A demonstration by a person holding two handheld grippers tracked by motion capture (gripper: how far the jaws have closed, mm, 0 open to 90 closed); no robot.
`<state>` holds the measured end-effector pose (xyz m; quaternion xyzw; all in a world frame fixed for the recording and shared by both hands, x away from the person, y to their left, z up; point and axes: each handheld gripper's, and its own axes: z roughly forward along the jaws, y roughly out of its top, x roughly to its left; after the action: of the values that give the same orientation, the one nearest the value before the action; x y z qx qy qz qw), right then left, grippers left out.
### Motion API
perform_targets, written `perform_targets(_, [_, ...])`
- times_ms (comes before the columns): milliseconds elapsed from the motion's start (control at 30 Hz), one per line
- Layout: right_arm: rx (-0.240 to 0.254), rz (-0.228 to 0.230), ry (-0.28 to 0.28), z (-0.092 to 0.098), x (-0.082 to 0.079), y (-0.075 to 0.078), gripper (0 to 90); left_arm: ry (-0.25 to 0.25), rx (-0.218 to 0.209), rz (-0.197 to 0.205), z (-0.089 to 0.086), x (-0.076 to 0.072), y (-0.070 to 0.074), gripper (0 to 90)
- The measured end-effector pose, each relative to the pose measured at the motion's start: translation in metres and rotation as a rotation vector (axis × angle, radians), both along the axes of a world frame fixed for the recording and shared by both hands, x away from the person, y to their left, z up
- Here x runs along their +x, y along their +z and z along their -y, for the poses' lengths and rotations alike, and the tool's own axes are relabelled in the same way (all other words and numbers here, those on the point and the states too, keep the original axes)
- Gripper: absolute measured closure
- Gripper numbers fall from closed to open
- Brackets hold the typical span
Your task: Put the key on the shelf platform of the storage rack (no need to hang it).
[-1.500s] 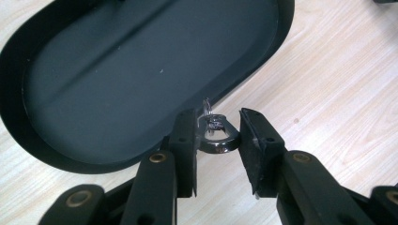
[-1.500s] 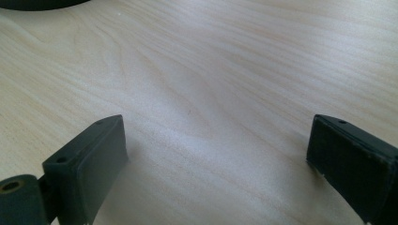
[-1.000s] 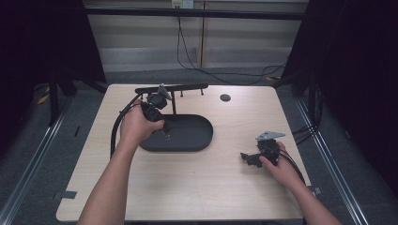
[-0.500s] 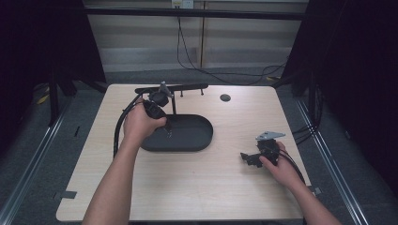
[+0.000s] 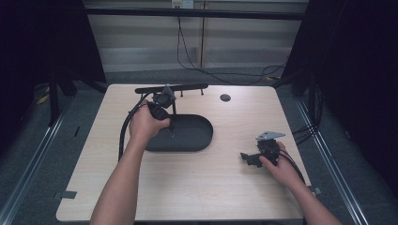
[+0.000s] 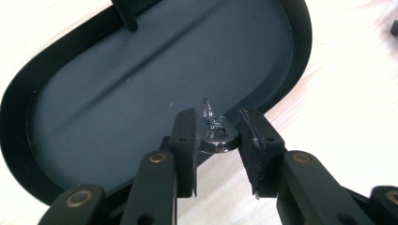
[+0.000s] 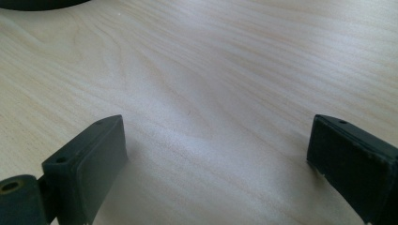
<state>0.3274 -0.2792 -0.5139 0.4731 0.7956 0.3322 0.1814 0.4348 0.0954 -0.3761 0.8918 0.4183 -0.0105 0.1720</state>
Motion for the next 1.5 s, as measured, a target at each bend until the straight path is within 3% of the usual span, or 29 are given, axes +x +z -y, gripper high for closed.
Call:
perform_targets(300, [-0.001, 0.0, 0.002, 0.0, 0.0, 0.0, 4.5, 0.006, 0.004, 0.0, 0.006, 0.004, -0.011, 67.8])
perform_targets(567, [0.001, -0.002, 0.0, 0.0, 0.0, 0.0, 4.5, 0.015, 0.001, 0.03, 0.011, 0.006, -0.02, 67.8])
perform_targets(833, [0.001, -0.003, 0.0, 0.0, 0.0, 0.0, 4.5, 0.028, 0.007, 0.026, 0.011, 0.007, -0.033, 67.8])
perform_targets(1067, [-0.001, -0.003, 0.002, 0.0, 0.0, 0.0, 4.3, 0.041, 0.014, 0.062, 0.013, 0.009, -0.042, 67.8])
perform_targets(1500, [-0.001, -0.003, 0.003, 0.0, 0.0, 0.0, 4.3, 0.046, 0.028, 0.057, 0.013, 0.008, -0.053, 67.8])
